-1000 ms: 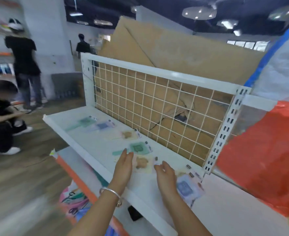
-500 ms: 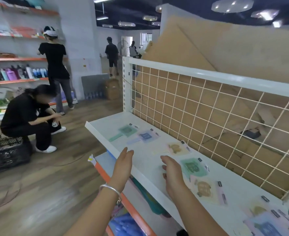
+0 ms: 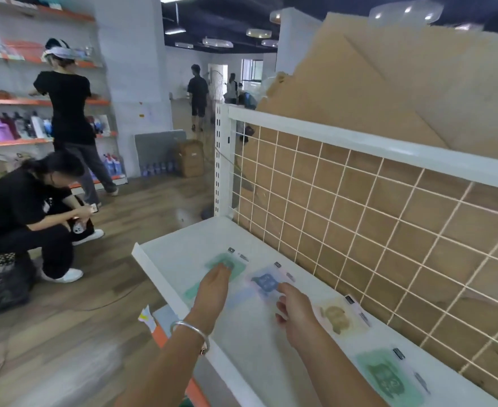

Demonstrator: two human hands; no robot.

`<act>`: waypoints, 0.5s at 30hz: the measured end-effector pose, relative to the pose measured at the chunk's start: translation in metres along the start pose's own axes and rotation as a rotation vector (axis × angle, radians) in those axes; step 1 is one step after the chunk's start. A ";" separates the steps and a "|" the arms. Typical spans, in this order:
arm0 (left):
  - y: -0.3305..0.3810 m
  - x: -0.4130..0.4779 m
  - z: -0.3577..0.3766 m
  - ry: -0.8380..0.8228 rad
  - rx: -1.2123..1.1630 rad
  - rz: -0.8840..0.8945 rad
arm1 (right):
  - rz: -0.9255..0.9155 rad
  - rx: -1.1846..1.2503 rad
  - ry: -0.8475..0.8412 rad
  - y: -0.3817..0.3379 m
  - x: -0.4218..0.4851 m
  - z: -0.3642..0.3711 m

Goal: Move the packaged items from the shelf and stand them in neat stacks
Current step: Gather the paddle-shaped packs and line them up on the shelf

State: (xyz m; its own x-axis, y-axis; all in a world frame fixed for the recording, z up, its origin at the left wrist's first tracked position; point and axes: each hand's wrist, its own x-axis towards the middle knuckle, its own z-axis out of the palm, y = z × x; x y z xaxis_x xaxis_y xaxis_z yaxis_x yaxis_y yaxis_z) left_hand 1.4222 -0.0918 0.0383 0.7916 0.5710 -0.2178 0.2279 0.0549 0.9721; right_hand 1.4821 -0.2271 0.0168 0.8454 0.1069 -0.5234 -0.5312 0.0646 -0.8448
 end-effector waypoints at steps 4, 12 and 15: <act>0.007 0.049 -0.002 0.017 0.115 0.024 | 0.025 -0.187 0.102 -0.010 0.041 0.017; -0.010 0.120 -0.012 -0.041 0.833 -0.042 | 0.008 -0.734 0.250 -0.016 0.082 0.039; -0.015 0.138 -0.011 -0.104 1.096 0.021 | -0.019 -0.915 0.263 -0.013 0.085 0.050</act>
State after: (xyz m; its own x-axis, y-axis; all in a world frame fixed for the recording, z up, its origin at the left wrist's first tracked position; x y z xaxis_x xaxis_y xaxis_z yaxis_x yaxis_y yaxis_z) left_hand 1.5218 -0.0048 -0.0053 0.8330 0.4891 -0.2586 0.5532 -0.7402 0.3823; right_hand 1.5581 -0.1689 -0.0107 0.8983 -0.1199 -0.4228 -0.3610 -0.7498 -0.5544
